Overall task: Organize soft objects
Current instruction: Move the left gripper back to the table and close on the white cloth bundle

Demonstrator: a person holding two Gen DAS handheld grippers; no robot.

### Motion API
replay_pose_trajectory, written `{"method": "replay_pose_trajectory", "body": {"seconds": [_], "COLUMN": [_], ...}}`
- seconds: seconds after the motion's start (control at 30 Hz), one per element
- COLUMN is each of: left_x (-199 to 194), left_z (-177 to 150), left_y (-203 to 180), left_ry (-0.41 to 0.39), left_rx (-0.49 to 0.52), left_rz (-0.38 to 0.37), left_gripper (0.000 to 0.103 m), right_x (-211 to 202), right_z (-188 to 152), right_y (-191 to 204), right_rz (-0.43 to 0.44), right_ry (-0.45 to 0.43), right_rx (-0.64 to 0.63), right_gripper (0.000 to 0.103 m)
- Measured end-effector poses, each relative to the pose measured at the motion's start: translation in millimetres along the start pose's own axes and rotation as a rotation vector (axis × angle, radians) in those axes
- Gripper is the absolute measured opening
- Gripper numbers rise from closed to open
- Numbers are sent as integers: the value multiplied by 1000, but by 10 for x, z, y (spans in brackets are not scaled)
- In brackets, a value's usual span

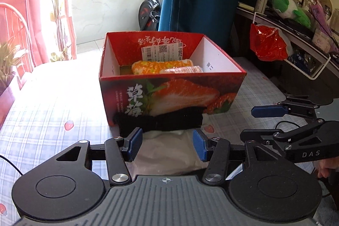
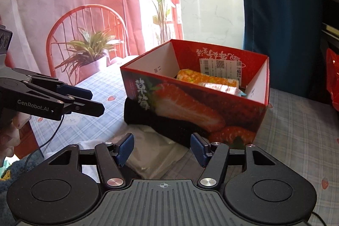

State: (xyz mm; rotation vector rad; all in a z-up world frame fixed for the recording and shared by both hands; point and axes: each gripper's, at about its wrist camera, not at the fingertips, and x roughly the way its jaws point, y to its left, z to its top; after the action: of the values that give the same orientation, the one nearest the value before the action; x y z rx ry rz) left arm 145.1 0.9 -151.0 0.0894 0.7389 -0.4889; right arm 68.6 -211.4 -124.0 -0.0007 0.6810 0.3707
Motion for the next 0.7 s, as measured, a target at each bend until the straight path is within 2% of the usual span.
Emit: {"method": "replay_pose_trajectory", "body": {"seconds": [0.3, 0.5, 0.57, 0.7], "left_x": [-142, -288, -274, -102], "left_z": [-527, -721, -771, -863], "left_y": [240, 247, 192, 121], "left_ry": [91, 119, 140, 193], "left_rx": [-67, -108, -94, -78], "left_rz": [-11, -68, -75, -71], "left_gripper": [62, 79, 89, 88], "right_x": [-113, -296, -316, -230], "right_z": [-462, -595, -649, -756], "right_y": [123, 192, 231, 271], "right_rz": [16, 16, 19, 21], "right_ry": [127, 158, 188, 240], "right_rx": [14, -3, -14, -24], "right_gripper": [58, 75, 83, 84]}}
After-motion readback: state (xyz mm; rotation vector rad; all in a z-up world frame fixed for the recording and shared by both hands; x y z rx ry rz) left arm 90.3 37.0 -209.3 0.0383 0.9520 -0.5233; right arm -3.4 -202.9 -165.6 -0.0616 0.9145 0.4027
